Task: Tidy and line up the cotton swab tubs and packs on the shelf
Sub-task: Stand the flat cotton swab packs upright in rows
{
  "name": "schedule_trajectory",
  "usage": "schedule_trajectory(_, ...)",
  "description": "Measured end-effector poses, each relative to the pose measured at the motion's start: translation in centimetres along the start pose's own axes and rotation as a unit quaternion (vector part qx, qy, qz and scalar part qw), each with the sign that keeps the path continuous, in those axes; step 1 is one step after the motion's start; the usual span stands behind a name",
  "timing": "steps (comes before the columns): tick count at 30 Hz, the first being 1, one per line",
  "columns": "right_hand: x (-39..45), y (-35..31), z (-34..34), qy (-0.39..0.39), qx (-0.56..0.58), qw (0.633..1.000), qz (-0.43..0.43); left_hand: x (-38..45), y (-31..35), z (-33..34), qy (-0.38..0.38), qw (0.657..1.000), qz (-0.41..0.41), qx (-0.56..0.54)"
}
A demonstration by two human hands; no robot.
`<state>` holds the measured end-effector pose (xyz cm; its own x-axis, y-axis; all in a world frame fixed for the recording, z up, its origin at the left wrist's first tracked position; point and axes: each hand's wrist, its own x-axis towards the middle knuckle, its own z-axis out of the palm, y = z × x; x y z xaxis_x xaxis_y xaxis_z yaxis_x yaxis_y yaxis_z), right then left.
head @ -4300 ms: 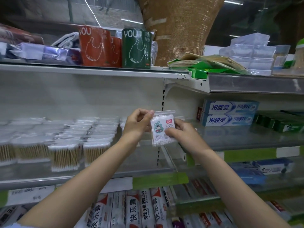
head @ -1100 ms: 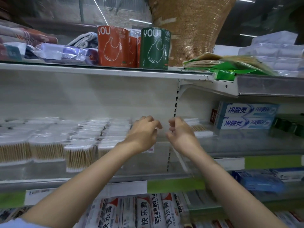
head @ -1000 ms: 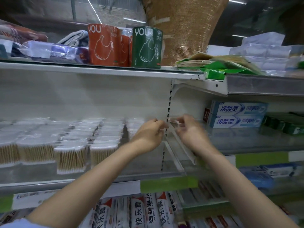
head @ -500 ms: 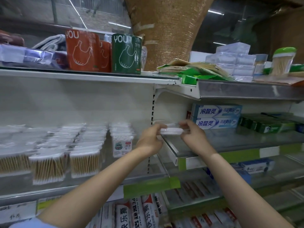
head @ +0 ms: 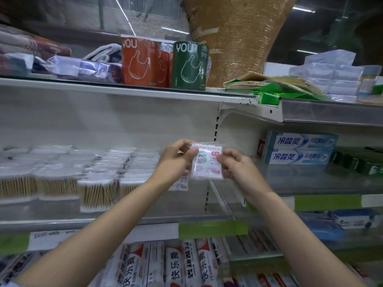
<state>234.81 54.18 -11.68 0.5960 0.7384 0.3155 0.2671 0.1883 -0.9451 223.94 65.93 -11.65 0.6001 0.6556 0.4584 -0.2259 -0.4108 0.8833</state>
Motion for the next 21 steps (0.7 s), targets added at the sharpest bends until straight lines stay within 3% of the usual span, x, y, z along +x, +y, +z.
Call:
schedule_trajectory(12, 0.0, 1.3, 3.0, -0.054, 0.063, 0.996, 0.019, -1.0, -1.2, -3.2, 0.047, 0.997, -0.011, -0.055)
schedule_trajectory(18, 0.0, 1.8, 3.4, -0.028, 0.048, 0.998, -0.003, -1.3, -1.6, -3.2, 0.105, 0.994, 0.033, 0.022)
schedule_trajectory(21, 0.1, 1.9, 3.6, -0.018, 0.059, 0.998, -0.03, -1.8, -1.4, -2.8, 0.052, 0.997, 0.032, 0.044)
